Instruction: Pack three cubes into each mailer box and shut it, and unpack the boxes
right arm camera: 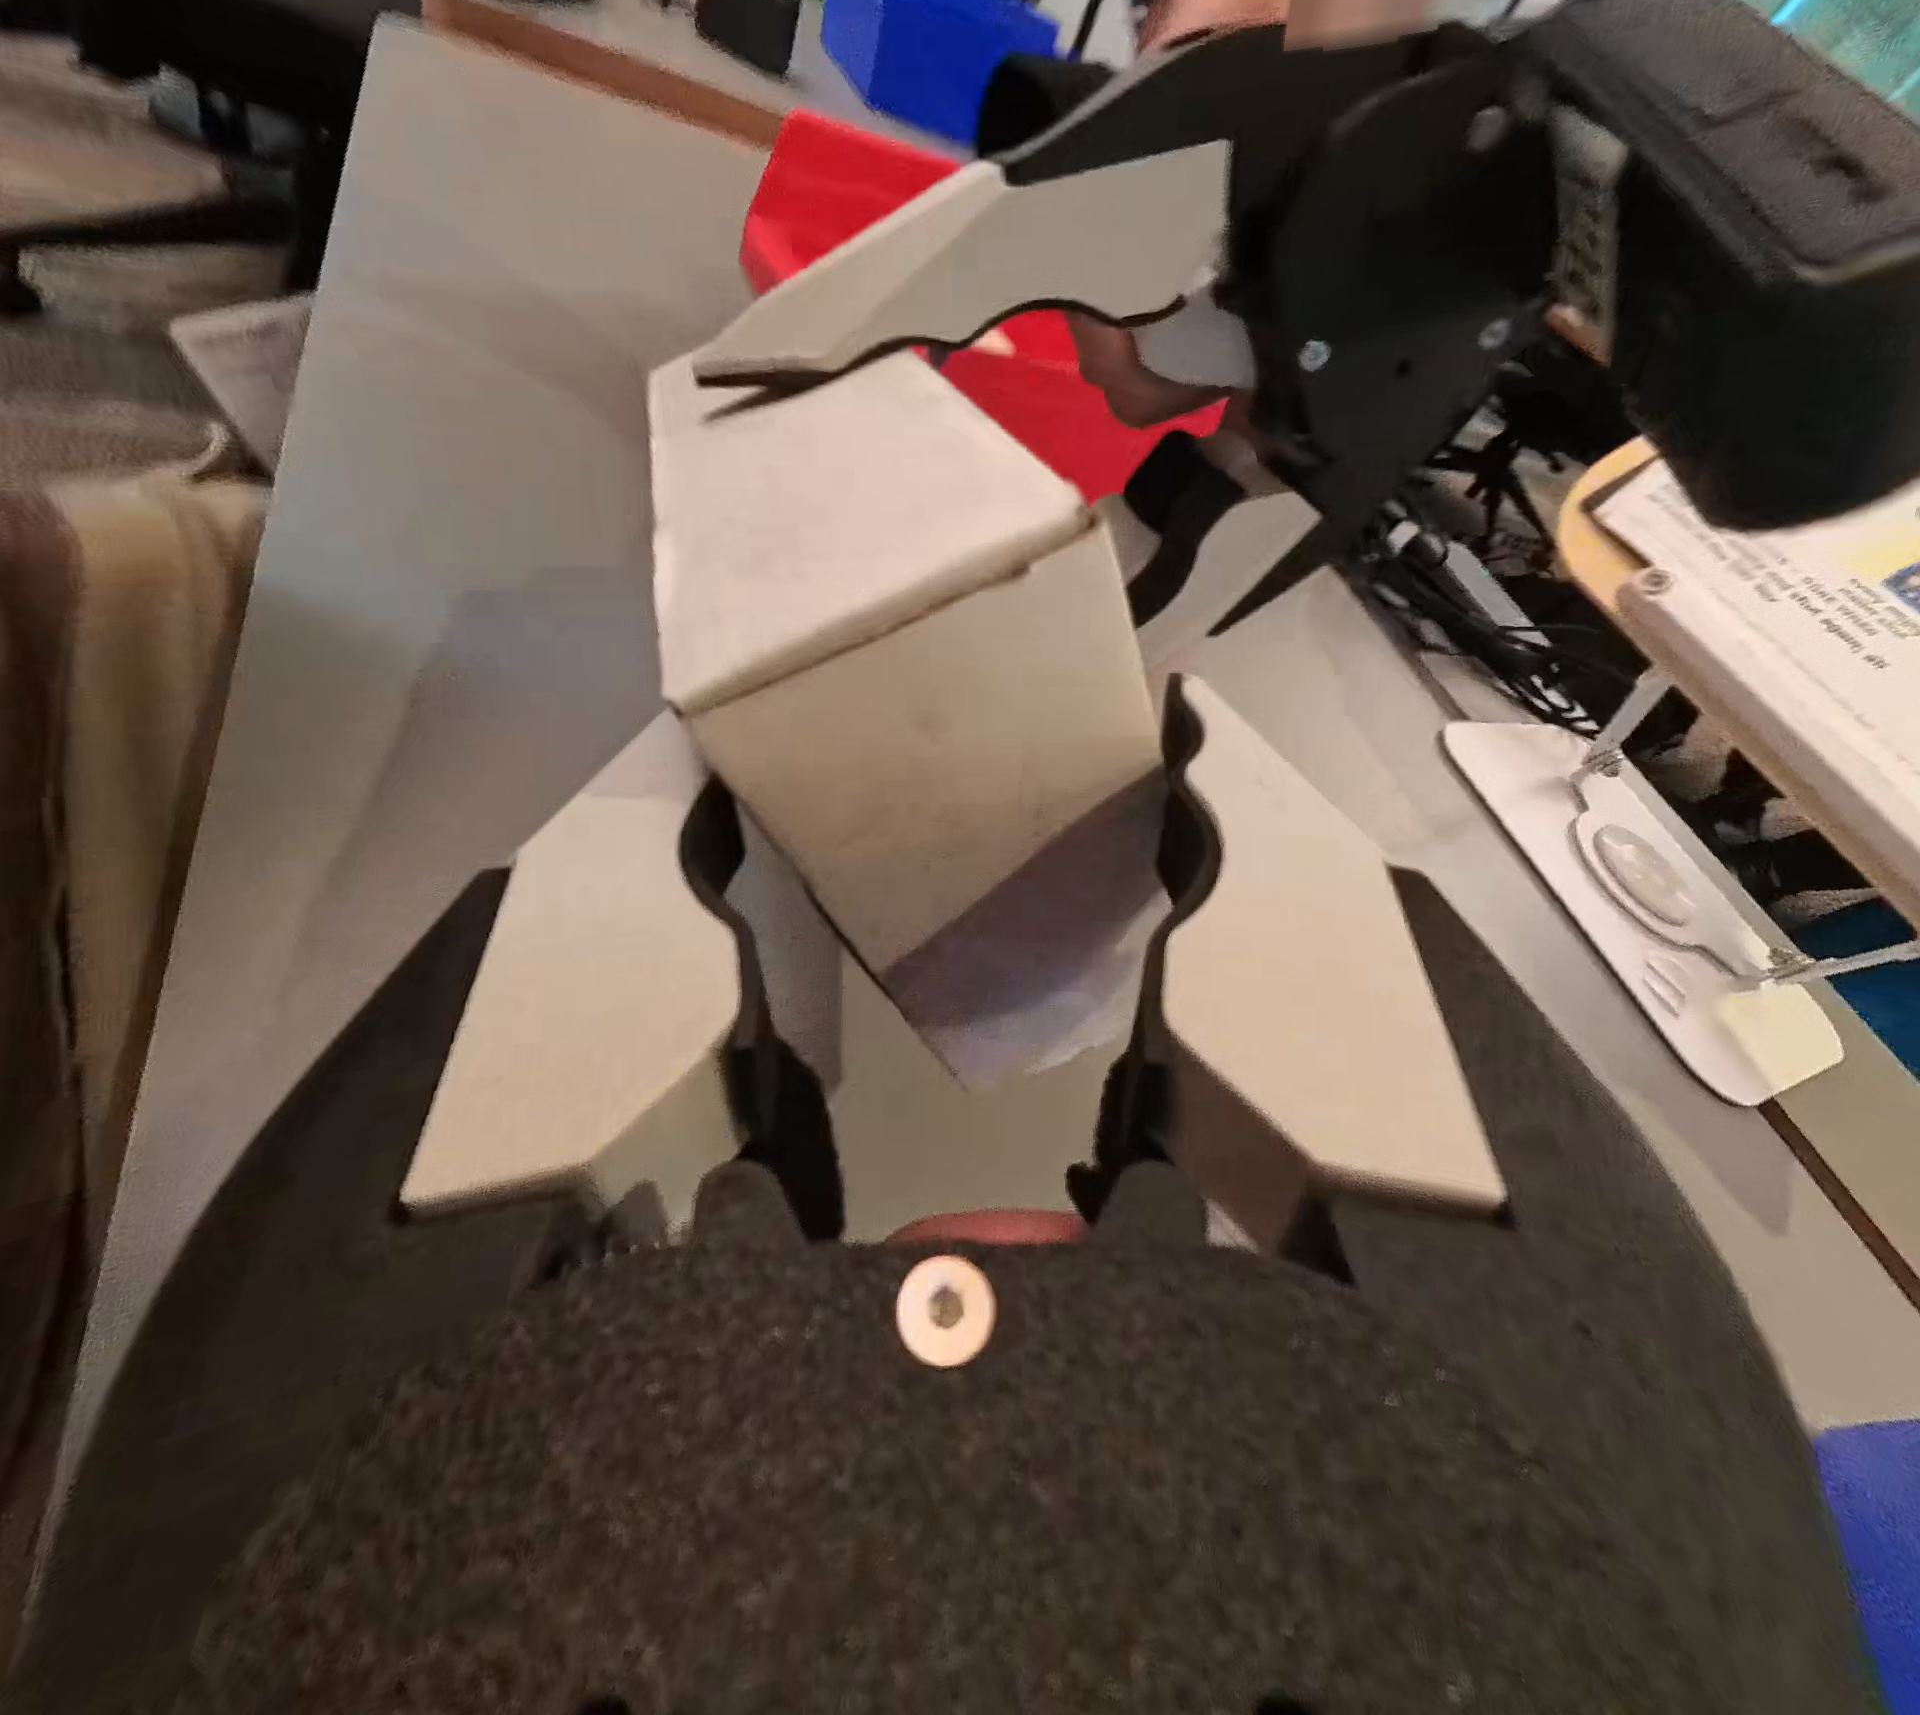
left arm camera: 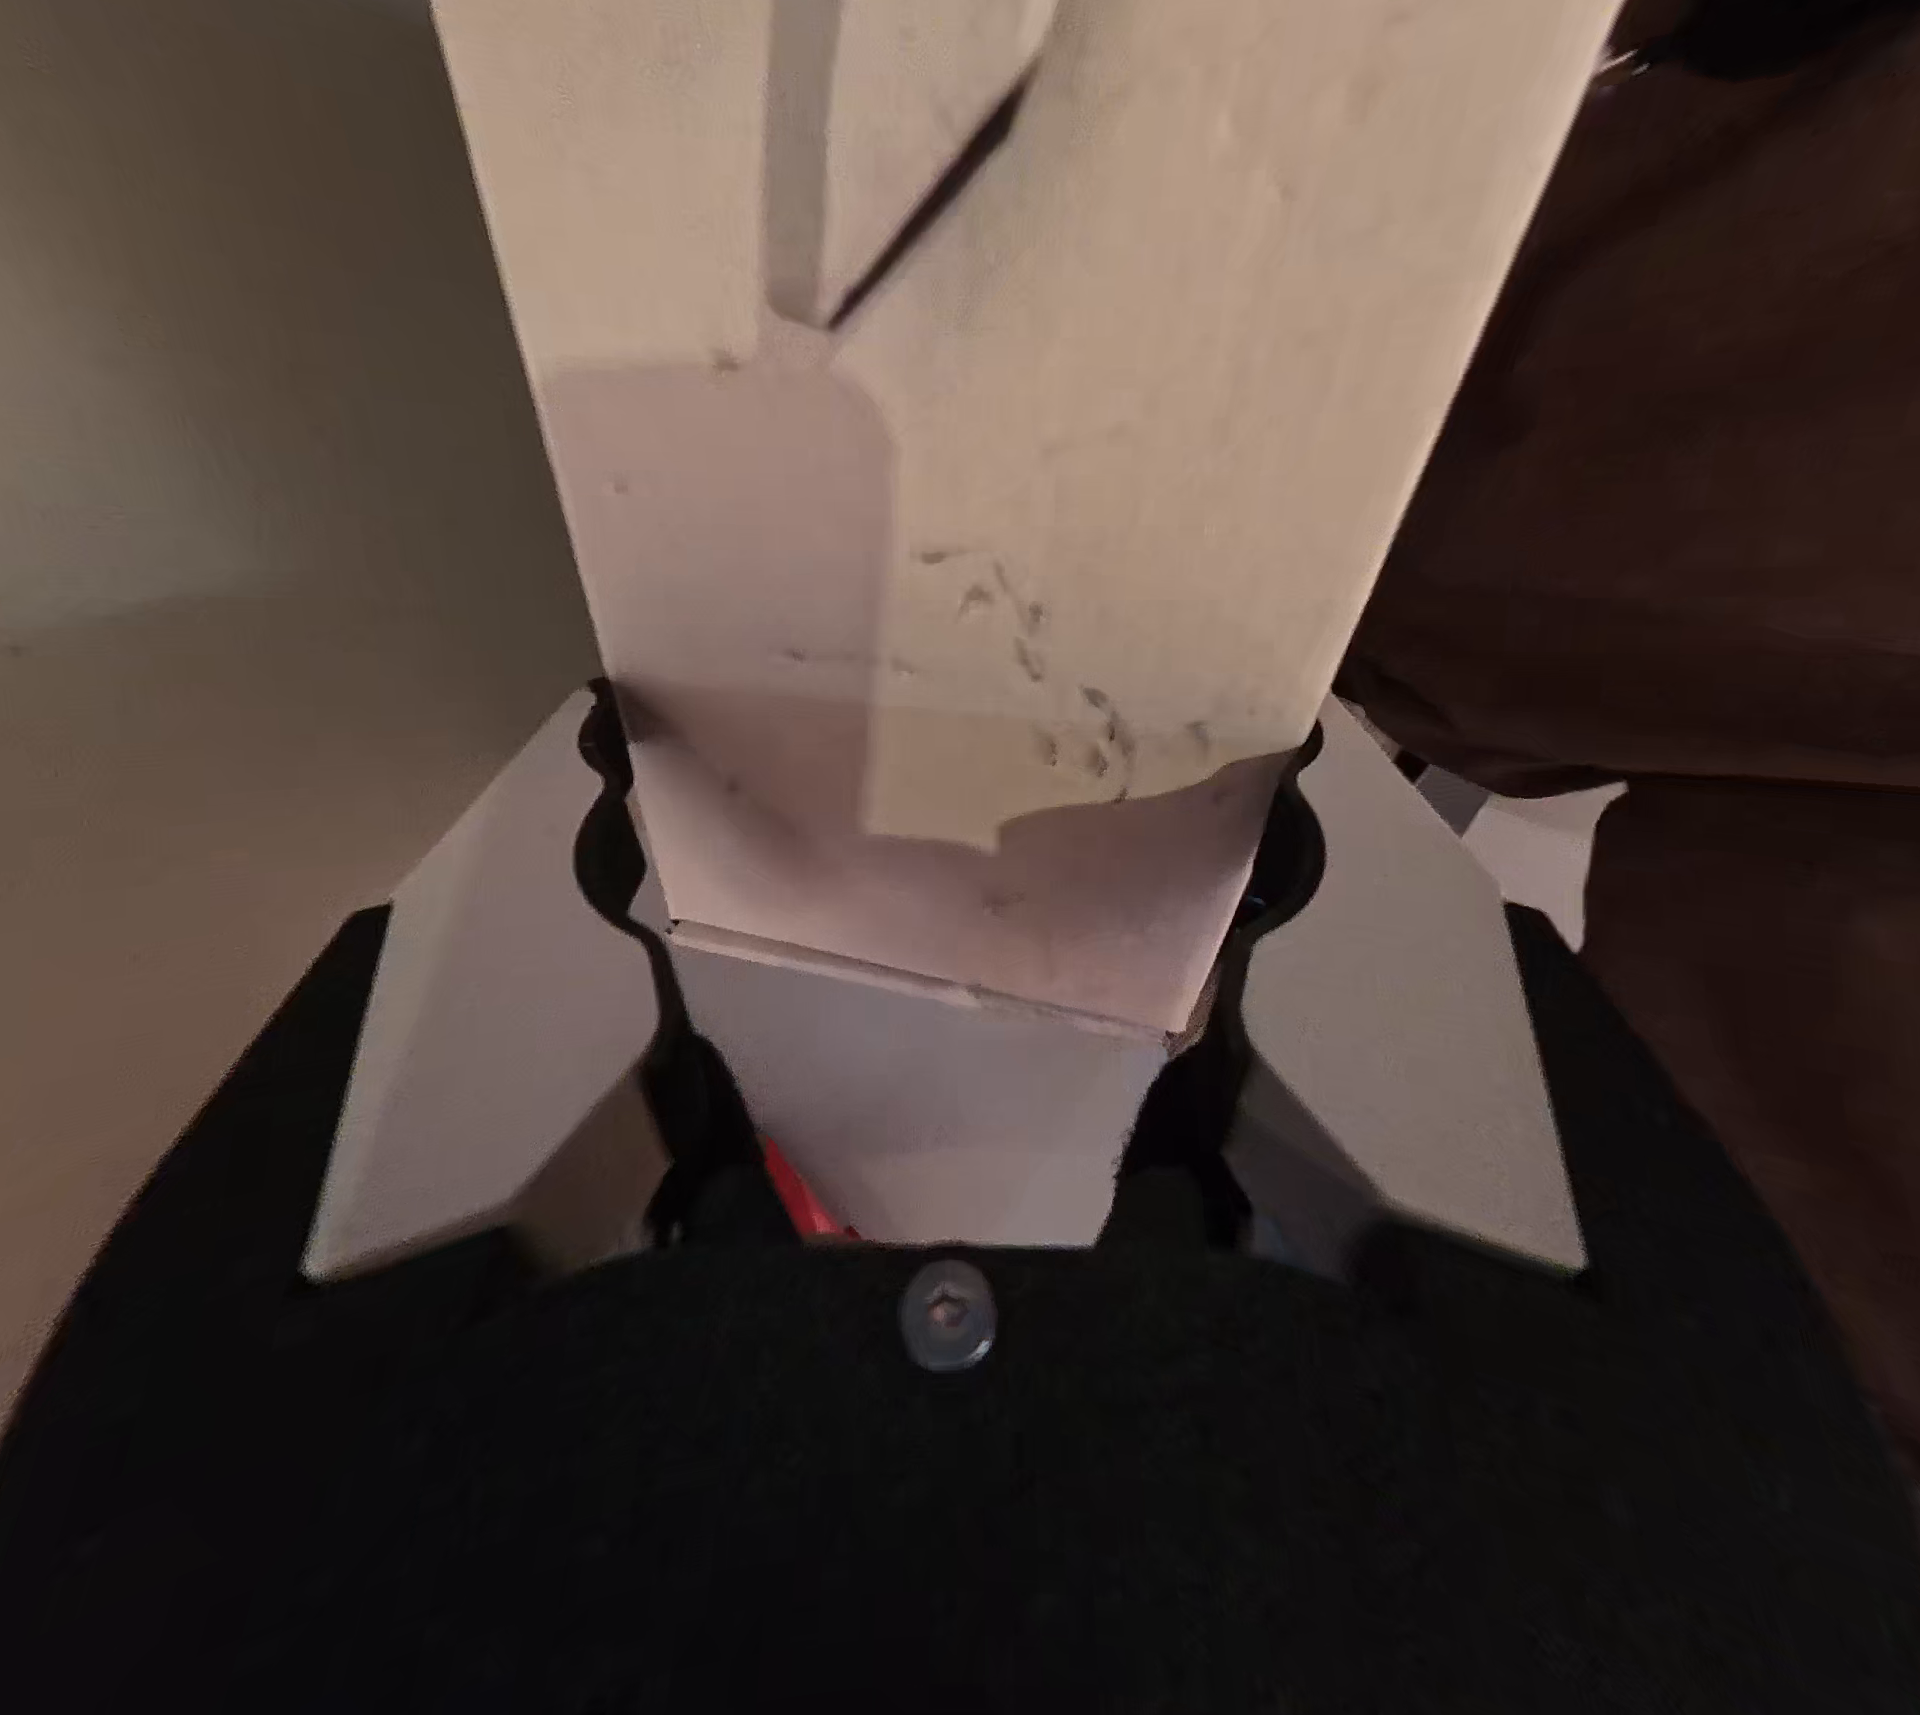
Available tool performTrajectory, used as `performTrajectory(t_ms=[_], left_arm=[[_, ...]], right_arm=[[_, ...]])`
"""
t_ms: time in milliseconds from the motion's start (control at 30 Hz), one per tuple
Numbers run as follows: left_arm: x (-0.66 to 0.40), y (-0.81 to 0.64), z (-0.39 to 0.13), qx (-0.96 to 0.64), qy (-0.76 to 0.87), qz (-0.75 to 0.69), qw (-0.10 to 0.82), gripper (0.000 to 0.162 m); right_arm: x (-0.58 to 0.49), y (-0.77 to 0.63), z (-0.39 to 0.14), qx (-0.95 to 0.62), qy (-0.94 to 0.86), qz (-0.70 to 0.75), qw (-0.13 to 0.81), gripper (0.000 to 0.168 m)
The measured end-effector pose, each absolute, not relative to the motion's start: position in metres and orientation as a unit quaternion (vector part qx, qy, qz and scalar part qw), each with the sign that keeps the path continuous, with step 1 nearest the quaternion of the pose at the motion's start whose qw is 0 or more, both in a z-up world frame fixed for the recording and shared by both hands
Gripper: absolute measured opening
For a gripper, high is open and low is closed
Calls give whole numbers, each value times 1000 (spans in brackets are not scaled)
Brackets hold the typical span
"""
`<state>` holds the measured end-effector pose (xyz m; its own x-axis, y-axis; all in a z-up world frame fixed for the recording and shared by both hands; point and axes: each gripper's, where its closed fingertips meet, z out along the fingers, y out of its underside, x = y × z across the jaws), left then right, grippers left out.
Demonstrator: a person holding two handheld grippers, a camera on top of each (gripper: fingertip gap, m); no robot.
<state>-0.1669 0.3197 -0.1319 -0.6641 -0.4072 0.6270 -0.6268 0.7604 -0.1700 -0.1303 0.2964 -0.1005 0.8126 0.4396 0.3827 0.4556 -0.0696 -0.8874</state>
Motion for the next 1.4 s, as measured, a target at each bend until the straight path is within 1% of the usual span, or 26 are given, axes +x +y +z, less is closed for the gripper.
performTrajectory(t_ms=[67, 133, 167, 233, 267, 300, 433, 500, 600, 633, 767, 867, 900, 1000, 1100, 1167, 1267, 1400], left_arm=[[-163, 317, -143, 290, -895, 185, 284, 120], [-159, 312, -145, 313, -880, 214, 286, 119], [-155, 310, -145, 325, -873, 234, 278, 115], [-155, 307, -136, 350, -856, 273, 266, 96], [-153, 308, -133, 366, -850, 293, 241, 103], [-150, 310, -131, 383, -848, 310, 195, 107], [-139, 317, -117, 447, -801, 398, -8, 112], [-133, 324, -111, 490, -737, 453, -102, 109], [-135, 330, -120, 526, -664, 500, -182, 104], [-138, 330, -126, 527, -654, 506, -196, 105], [-147, 322, -150, 508, -682, 472, -231, 116], [-146, 322, -169, 497, -706, 434, -257, 111], [-147, 319, -174, 494, -711, 432, -252, 102], [-146, 317, -177, 481, -719, 427, -264, 88], [-144, 319, -175, 485, -700, 458, -256, 87], [-142, 323, -173, 490, -685, 478, -251, 86], [-141, 330, -173, 484, -689, 474, -255, 85], [-139, 332, -174, 488, -688, 469, -262, 84]], right_arm=[[-125, 293, -113, -748, -322, -10, 580, 79], [-121, 290, -117, -755, -321, 15, 572, 77], [-119, 288, -119, -761, -310, 40, 568, 77], [-114, 284, -123, -775, -282, 93, 558, 76], [-111, 282, -124, -780, -265, 114, 555, 76], [-106, 281, -126, -788, -247, 134, 547, 76], [-95, 281, -138, -813, -183, 203, 514, 76], [-96, 278, -151, -829, -167, 234, 479, 74], [-101, 273, -173, -846, -177, 240, 442, 73], [-104, 272, -176, -844, -184, 243, 440, 73], [-111, 273, -178, -830, -189, 283, 442, 73], [-112, 278, -178, -824, -211, 282, 444, 73], [-112, 280, -179, -823, -219, 275, 445, 73], [-116, 280, -180, -818, -243, 255, 455, 73], [-116, 283, -182, -819, -240, 242, 461, 72], [-113, 290, -182, -817, -252, 207, 476, 71], [-109, 297, -179, -816, -258, 169, 489, 70], [-106, 299, -157, -811, -235, 174, 507, 86]])
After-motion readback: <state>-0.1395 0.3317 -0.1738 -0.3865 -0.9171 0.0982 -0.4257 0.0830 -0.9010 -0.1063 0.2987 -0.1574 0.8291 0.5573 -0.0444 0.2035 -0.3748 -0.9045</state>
